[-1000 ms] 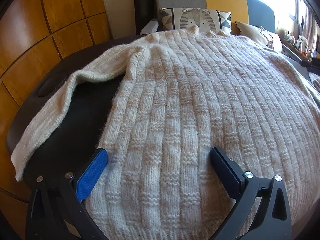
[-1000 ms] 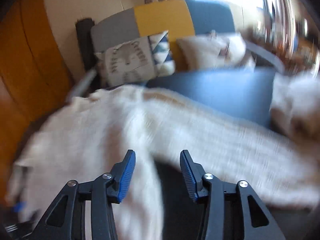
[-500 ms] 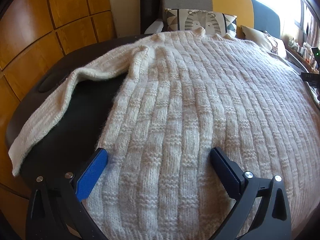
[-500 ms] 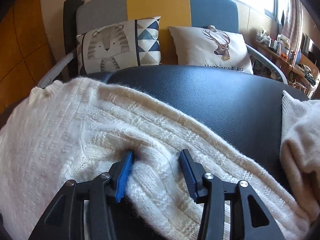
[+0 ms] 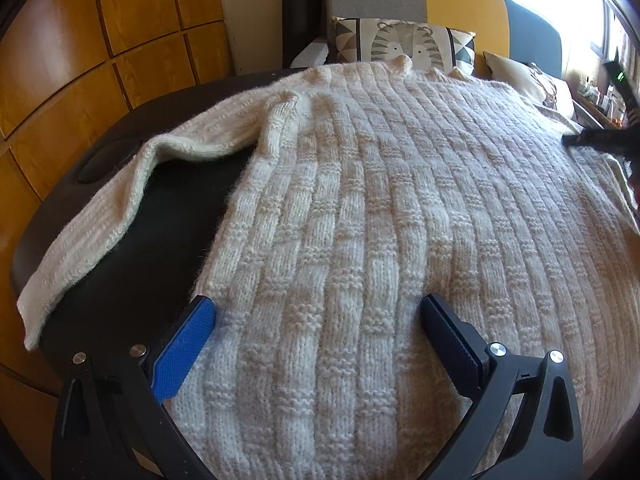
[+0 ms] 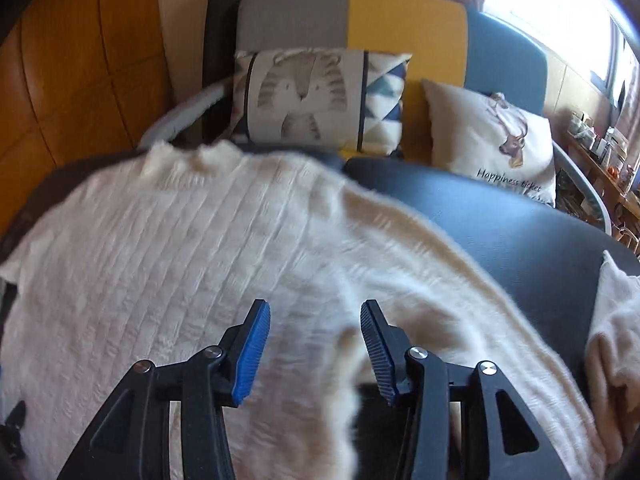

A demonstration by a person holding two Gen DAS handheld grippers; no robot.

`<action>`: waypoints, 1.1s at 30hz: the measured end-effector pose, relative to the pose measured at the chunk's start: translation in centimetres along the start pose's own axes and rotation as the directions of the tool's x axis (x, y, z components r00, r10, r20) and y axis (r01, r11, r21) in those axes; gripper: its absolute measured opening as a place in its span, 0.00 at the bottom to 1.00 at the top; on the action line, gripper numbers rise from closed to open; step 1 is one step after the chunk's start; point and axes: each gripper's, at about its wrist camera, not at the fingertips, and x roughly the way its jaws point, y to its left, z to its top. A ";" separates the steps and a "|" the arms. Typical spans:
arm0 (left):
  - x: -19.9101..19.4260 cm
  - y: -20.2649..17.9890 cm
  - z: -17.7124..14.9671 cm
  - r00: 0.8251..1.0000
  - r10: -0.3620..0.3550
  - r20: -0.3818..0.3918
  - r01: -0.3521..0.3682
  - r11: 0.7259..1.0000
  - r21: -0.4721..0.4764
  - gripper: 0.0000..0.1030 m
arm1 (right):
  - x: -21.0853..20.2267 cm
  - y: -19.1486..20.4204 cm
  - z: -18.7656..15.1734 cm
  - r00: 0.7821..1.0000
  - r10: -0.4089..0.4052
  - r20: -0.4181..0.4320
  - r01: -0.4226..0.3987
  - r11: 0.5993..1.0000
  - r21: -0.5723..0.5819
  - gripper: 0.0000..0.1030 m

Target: Fold clothes

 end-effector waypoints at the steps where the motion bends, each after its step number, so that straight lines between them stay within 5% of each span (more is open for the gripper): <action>1: 0.0 0.0 0.0 1.000 -0.001 0.000 0.001 1.000 0.000 1.00 | 0.7 -0.1 -0.5 1.000 -0.008 -0.015 0.008 1.000 0.008 0.46; 11: -1.2 2.0 -0.1 0.997 -0.049 0.060 0.053 0.996 -0.072 1.00 | 0.3 -0.1 -2.1 0.990 -0.119 0.075 0.119 0.993 -0.004 0.47; 15: -3.9 6.4 -0.5 0.987 0.010 0.160 0.025 0.976 -0.215 1.00 | 0.4 0.4 -2.3 0.983 -0.160 0.088 0.162 0.987 -0.019 0.49; 18: -4.0 10.1 0.4 0.981 0.094 0.168 -0.052 0.969 -0.240 1.00 | 0.6 0.7 -2.3 0.979 -0.182 0.093 0.185 0.982 -0.028 0.49; 23: -0.6 17.9 3.0 0.944 0.328 0.022 -0.312 0.914 -0.260 1.00 | 0.8 1.1 -2.2 0.971 -0.214 0.102 0.219 0.975 -0.044 0.50; 26: 2.8 22.4 3.0 0.944 0.308 -0.117 -0.329 0.892 -0.310 1.00 | 0.9 1.3 -2.3 0.968 -0.227 0.106 0.233 0.971 -0.049 0.50; 28: 3.4 24.4 2.9 0.964 0.244 -0.106 -0.266 0.896 -0.355 1.00 | 0.9 1.4 -2.3 0.966 -0.234 0.108 0.240 0.969 -0.052 0.50; 33: 4.8 26.4 4.6 0.943 0.322 -0.083 -0.333 0.917 -0.221 1.00 | 1.0 1.5 -2.4 0.965 -0.240 0.110 0.247 0.968 -0.050 0.50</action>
